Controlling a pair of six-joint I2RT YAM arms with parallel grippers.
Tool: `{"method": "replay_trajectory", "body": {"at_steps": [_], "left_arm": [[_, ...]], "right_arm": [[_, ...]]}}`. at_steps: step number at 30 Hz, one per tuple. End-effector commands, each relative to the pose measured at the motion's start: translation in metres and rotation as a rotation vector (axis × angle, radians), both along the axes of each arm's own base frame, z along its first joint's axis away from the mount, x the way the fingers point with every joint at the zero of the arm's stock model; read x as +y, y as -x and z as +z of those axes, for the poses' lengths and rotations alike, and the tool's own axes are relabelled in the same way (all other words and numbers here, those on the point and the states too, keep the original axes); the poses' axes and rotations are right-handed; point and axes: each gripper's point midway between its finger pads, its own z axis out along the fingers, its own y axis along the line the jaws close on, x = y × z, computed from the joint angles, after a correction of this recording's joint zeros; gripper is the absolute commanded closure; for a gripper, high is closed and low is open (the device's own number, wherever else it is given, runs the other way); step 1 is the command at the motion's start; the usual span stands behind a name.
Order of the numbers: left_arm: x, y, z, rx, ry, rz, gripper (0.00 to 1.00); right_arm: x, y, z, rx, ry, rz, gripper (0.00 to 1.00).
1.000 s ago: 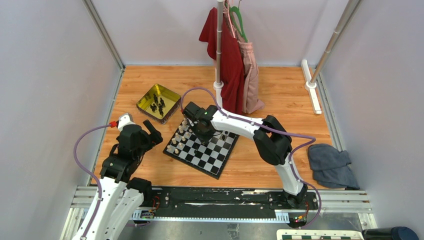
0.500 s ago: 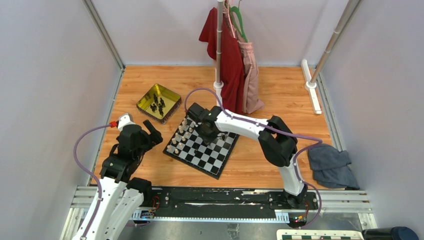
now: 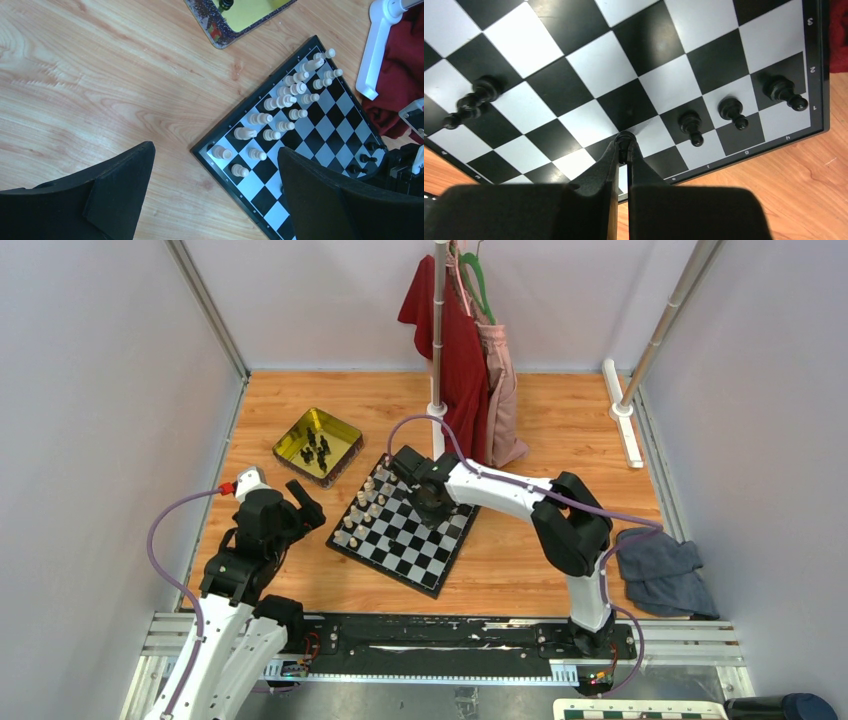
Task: Set up the chess pieces on the board
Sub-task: Place the chess piece on the chessboard.
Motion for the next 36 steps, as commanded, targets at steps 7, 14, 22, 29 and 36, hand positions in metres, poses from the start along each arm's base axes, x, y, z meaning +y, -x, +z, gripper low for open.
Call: {"method": "replay_trajectory", "body": {"at_steps": [7,14,22,29,36], "left_arm": [[-0.002,-0.002,-0.001,-0.01,0.003,-0.009,0.0],[-0.002,-0.001,-0.001,-0.008,0.004,-0.008,0.0],[-0.002,-0.002,-0.001,-0.009,0.005,-0.009,0.0],[-0.003,-0.002,-0.001,-0.006,0.005,-0.011,0.0],[-0.003,-0.002,-0.002,-0.003,0.006,-0.014,0.0]], "right_arm": [[-0.024,-0.007,0.005,-0.015,0.008,-0.079,1.0],[-0.027,-0.008,0.002,-0.004,0.01,-0.087,1.0],[-0.028,-0.008,0.0,0.006,0.007,-0.087,1.0],[-0.029,-0.005,-0.005,0.028,0.01,-0.087,0.87],[-0.027,-0.005,-0.004,0.032,0.004,-0.083,0.73]]}}
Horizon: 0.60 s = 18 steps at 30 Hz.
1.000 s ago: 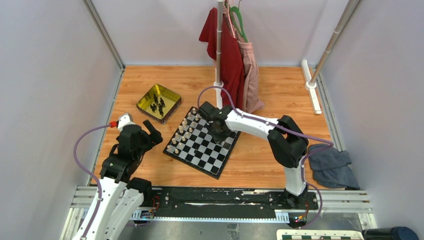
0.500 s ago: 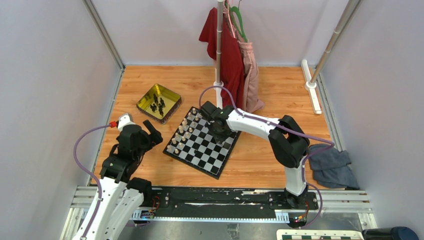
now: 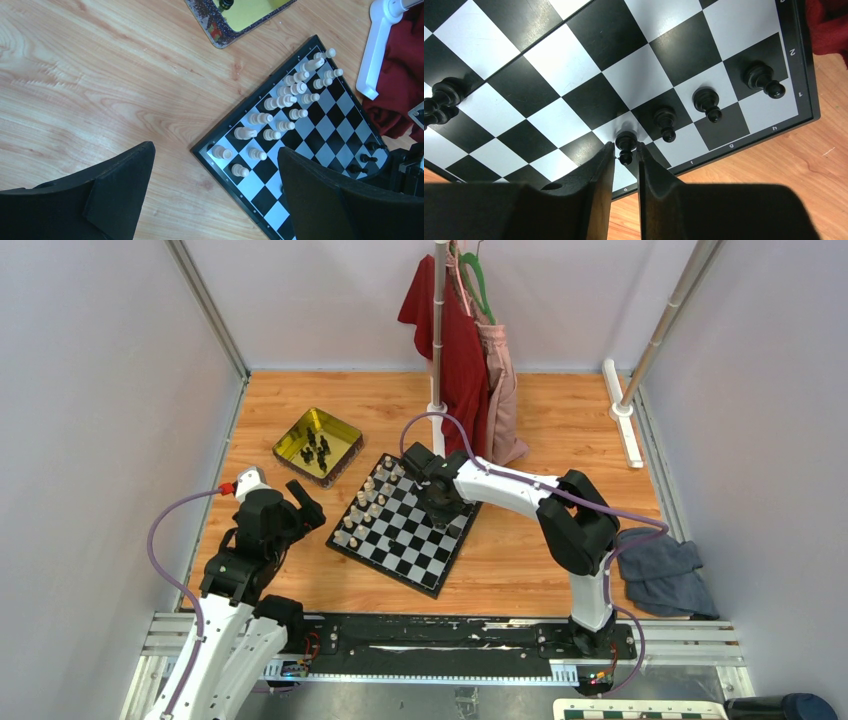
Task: Set up the chess pieces on the board
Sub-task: Place the chess piece on the chessboard.
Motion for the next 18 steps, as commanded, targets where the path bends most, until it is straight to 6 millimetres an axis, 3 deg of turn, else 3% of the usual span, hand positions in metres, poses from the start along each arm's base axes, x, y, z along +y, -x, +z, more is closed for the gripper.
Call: {"method": "replay_trajectory", "body": {"at_steps": [1,11,18], "left_arm": [[-0.003,-0.002,-0.001,-0.006,0.006,-0.013,0.0],[-0.003,-0.002,-0.002,-0.003,0.005,-0.012,0.0],[-0.002,-0.002,-0.003,-0.002,0.004,-0.008,0.0]], "right_arm": [[-0.005,0.001,0.002,0.015,0.001,-0.011,0.71],[-0.002,-0.001,0.008,0.006,-0.011,0.002,0.64],[0.0,-0.006,0.028,-0.03,-0.03,0.002,0.63]]}}
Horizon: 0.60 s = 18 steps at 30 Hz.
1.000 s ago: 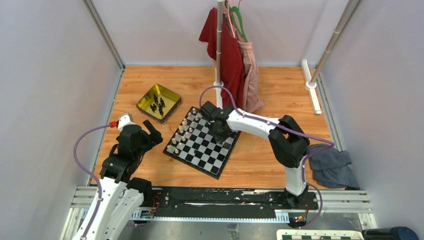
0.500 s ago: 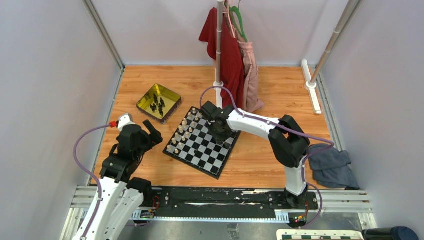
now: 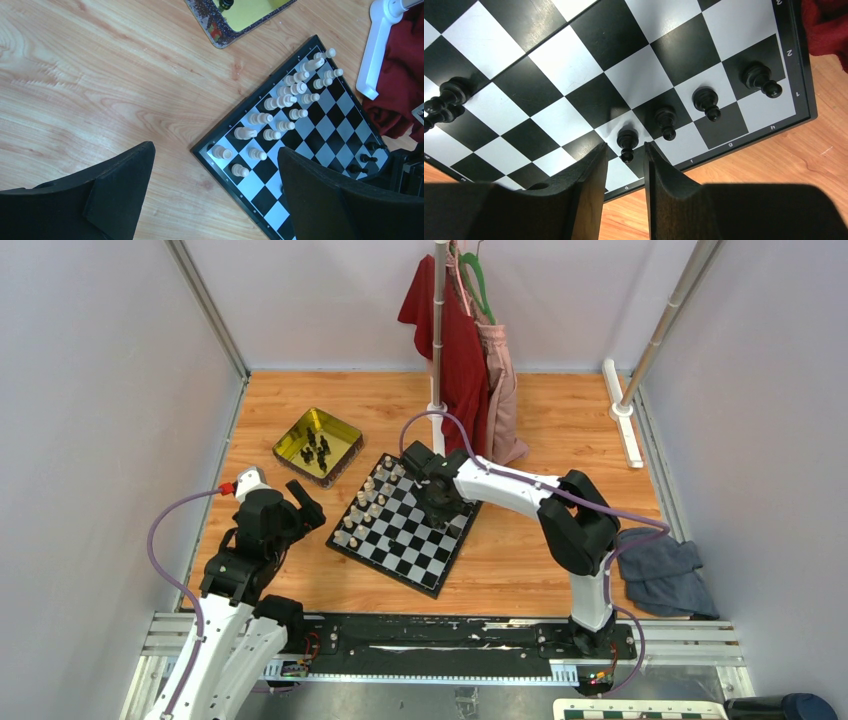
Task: Set up the chess pieces on the board
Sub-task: Place the chess piece on the chessboard, then pick up the chess piece from the chessboard.
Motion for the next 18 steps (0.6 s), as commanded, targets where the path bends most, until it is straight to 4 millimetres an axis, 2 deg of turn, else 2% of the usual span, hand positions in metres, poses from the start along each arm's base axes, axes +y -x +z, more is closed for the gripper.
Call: {"method": "replay_trajectory", "body": {"at_steps": [1,7,12,18], "left_arm": [[-0.002,-0.002,-0.003,-0.001,0.004,-0.008,0.0],[-0.002,-0.002,-0.005,0.002,0.005,-0.005,0.0],[-0.002,-0.002,-0.005,-0.001,0.007,-0.002,0.0],[-0.001,-0.001,-0.002,-0.013,0.011,0.002,0.0]], "right_arm": [[-0.001,-0.006,0.029,-0.037,-0.026,0.003,0.62],[0.005,-0.008,0.05,-0.081,-0.031,0.024,0.53],[0.018,-0.006,0.055,-0.077,-0.043,0.052,0.52],[0.044,0.0,0.057,-0.058,-0.08,0.099,0.52]]}}
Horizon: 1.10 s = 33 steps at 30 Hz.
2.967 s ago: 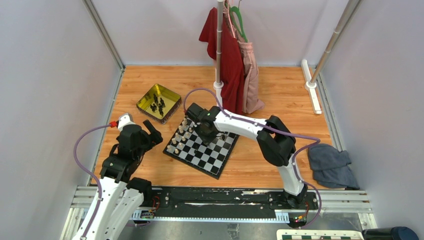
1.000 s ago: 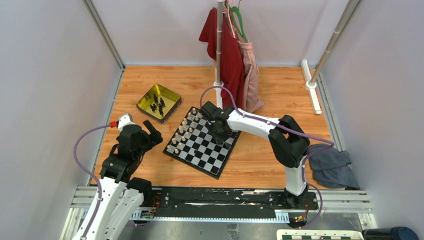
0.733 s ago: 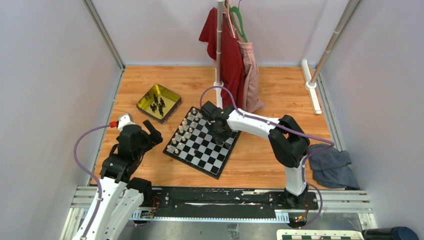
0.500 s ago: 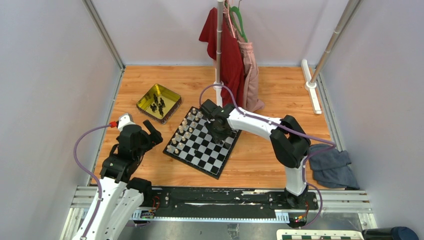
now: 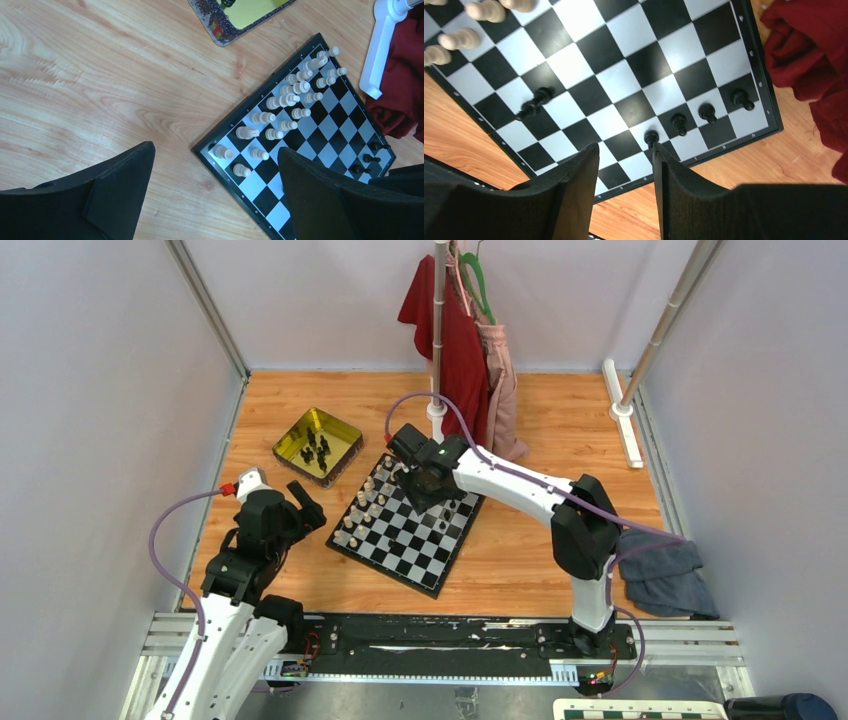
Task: Set up the chess pieces on the board
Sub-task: Pick up the chess piece from the chessboard.
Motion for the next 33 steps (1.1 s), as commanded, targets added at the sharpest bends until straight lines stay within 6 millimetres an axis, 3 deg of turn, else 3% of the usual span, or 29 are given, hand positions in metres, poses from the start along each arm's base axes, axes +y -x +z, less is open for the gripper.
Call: {"method": "replay_trajectory", "body": {"at_steps": [1,8,14,33], "left_arm": [[-0.001,-0.001,0.003,-0.021,0.011,0.001,0.0],[-0.001,0.0,0.006,-0.033,0.018,0.005,0.0],[-0.001,0.002,0.007,-0.042,0.029,0.009,0.0],[-0.003,0.002,0.007,-0.046,0.034,-0.002,0.0]], "right_arm": [[0.017,0.012,-0.002,0.032,0.01,0.061,0.52],[0.045,0.023,-0.009,0.061,-0.003,0.114,0.5],[0.056,0.03,-0.016,0.096,-0.018,0.13,0.49],[0.073,0.041,-0.029,0.132,-0.02,0.154,0.48]]}}
